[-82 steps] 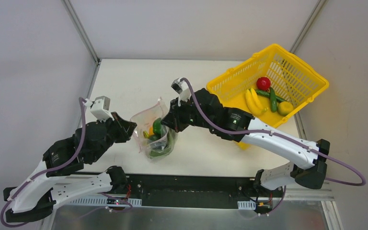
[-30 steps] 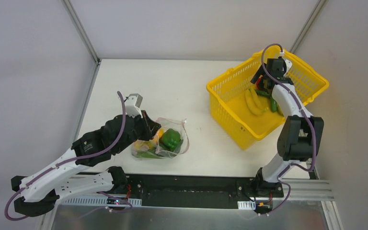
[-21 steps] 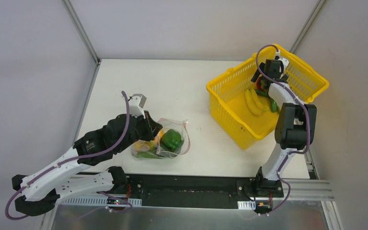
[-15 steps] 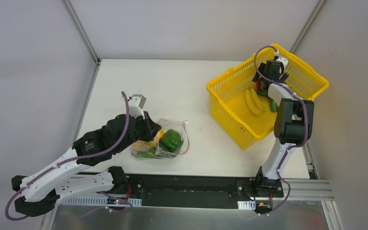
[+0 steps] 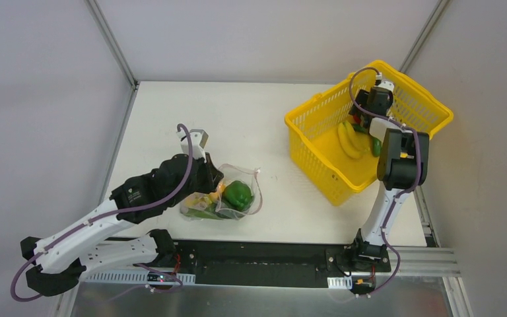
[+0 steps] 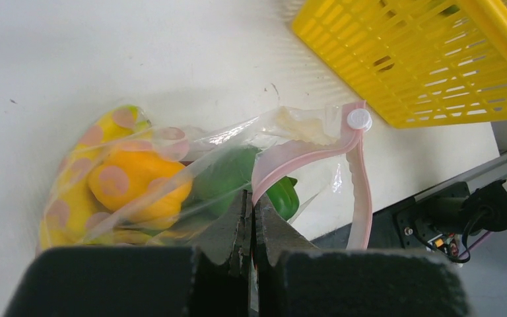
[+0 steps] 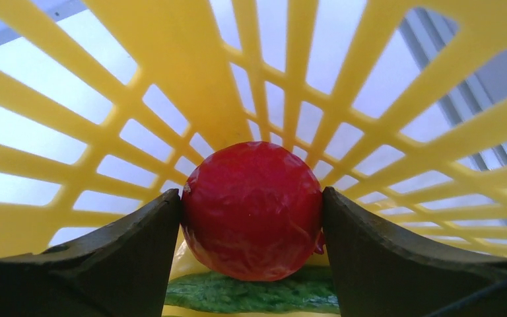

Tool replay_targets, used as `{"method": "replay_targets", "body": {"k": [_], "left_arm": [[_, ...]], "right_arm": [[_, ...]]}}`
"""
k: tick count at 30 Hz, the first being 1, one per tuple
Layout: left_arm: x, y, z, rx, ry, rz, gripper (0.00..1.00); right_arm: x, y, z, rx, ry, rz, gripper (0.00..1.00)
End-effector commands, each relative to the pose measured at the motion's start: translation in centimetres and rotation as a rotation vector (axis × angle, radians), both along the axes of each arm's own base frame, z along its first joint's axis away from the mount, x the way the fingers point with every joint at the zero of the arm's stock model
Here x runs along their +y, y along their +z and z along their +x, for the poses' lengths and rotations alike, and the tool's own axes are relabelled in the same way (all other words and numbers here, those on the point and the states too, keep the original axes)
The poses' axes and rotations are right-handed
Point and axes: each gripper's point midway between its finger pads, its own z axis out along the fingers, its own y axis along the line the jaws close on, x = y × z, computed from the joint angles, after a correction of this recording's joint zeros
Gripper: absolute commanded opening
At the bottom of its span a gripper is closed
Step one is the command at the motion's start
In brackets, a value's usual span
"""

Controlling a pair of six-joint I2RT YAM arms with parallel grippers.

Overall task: Place the food in the zip-top bag and seal the zipper
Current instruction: Pick up the fake vegetable from the bin.

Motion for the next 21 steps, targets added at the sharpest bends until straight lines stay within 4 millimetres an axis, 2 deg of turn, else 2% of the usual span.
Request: {"method": "replay_targets", "body": {"k": [1,3,6,9,15,21], "left_arm": [[0.4,0.8,0.7,-0.014,0.033,0.013,0.00],[0.3,0.7,0.8,-0.008,0.031,0.020,0.00],[0.3,0.6,0.8,0.000,0.040,0.024,0.00],[0.3,0.5,0.8,0.002,0.044,0.019,0.00],[0.4,0.9,0.7,-0.003,0.043,-0.003,0.00],[-0.1,1.0,0.4,0.000,0.028,-0.046,0.00]], "right_arm": [[0.4,0.3,1.9,-0.061,0.066,0.008,0.74],[0.4,0.2,2.0,-0.073,0.071,0.010,0.71],[0.9,0.3,2.0,-0.088,0.099,0.027,0.60],[1.6,1.5,1.8,-0.107,0.128,0.049,0.51],[3.9,6.1,0.5,-0.132,0.191,0.179,0.40],[5.8,11.6,-2.7,-0.179,0.188,0.305,0.38]]}}
